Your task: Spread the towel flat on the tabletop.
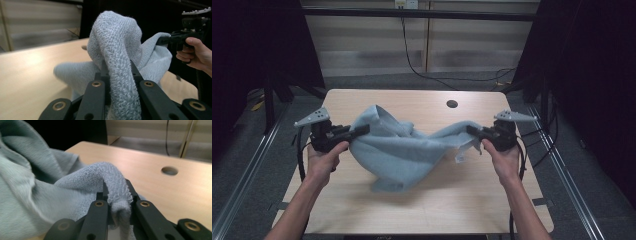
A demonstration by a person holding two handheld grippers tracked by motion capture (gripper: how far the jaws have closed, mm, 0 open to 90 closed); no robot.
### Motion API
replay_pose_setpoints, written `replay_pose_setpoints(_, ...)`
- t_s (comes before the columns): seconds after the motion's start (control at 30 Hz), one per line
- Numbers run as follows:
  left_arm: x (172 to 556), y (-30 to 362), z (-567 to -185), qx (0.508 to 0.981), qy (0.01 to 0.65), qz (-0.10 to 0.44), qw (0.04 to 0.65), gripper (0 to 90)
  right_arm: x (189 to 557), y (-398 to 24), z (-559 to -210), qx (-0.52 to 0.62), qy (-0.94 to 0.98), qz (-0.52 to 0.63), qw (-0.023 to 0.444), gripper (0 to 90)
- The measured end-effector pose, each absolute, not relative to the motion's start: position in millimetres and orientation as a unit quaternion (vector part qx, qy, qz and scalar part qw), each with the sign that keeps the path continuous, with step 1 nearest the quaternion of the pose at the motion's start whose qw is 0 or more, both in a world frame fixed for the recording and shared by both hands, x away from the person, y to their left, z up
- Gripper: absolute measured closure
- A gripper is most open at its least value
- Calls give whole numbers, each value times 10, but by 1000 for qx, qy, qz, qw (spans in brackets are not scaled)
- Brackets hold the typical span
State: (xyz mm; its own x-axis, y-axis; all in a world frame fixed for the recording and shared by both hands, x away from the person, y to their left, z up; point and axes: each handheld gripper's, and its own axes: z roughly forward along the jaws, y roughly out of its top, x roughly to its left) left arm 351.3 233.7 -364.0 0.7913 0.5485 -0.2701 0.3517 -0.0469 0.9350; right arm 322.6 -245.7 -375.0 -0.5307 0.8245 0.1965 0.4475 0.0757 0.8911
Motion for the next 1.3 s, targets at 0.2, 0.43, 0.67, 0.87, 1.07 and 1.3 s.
replay_pose_setpoints(0.2, 3752, 2433, -3257, 702, 335, 126, 615, 813, 3533, -2399, -3359, 446, 695, 522, 214, 853)
replay_pose_setpoints(0.43, 3867, 2463, -2826, 685, 323, 196, 623, 813, 3784, -2308, -2781, 427, 690, 522, 261, 853)
replay_pose_setpoints(0.67, 3605, 2408, -3110, 714, 297, 203, 601, 810, 3523, -2364, -2907, 414, 694, 528, 262, 853)
replay_pose_setpoints(0.87, 3291, 2420, -3821, 743, 315, 144, 573, 807, 3061, -2391, -3694, 423, 735, 486, 211, 853)
replay_pose_setpoints(1.07, 2868, 2395, -4419, 788, 320, 97, 518, 797, 2605, -2475, -4313, 445, 744, 476, 152, 849)
replay_pose_setpoints(1.3, 2542, 2449, -4822, 806, 328, 49, 489, 760, 2245, -2457, -4584, 444, 765, 450, 118, 746)
